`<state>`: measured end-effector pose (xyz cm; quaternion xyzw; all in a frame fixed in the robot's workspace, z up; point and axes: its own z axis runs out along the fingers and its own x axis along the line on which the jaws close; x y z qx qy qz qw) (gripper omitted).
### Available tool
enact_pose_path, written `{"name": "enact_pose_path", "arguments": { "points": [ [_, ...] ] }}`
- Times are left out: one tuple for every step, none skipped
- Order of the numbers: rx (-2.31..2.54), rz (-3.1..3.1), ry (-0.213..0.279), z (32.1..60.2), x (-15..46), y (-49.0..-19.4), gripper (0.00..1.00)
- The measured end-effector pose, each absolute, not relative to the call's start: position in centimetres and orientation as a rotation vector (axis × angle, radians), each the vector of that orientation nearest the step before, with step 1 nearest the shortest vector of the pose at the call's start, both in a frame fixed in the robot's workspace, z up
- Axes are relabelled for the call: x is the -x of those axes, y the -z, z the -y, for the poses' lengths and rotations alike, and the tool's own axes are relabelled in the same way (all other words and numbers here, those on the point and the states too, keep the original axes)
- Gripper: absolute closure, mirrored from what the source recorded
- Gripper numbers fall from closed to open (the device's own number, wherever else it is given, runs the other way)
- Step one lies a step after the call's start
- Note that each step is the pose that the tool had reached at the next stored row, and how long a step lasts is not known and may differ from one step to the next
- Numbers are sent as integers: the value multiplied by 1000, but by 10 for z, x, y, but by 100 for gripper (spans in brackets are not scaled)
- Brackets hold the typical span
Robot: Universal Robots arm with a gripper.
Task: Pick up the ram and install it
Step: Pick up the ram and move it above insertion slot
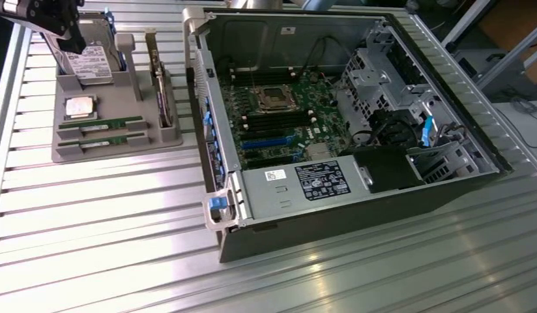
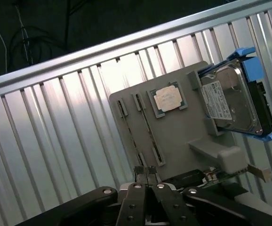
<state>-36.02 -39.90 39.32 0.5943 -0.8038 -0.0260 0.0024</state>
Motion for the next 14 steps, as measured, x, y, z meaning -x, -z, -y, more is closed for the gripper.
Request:
{"name": "enact_pose_path", "arguments": {
  "points": [
    [-1883, 2507, 81, 399, 360, -393, 89],
    [-1902, 2492, 81, 399, 360, -393, 89],
    [-1924, 2474, 81, 399, 360, -393, 89],
    [-1948, 2455, 81, 399, 360, -393, 89],
    [-1968, 2438, 81, 399, 360, -393, 89],
    [-1997, 2414, 81, 399, 360, -393, 89],
    [-2040, 2377, 81, 399, 360, -393, 89],
    [-2071, 2348, 80, 399, 360, -393, 89],
    [-2102, 2320, 80, 399, 360, -393, 89],
    [-2121, 2302, 80, 399, 360, -393, 89],
    [-2134, 2290, 80, 399, 360, -393, 89],
    [-2162, 2262, 80, 399, 360, -393, 89],
    [-2175, 2250, 80, 399, 360, -393, 89],
    [-2175, 2250, 80, 399, 360, -393, 89]
  ]
}}
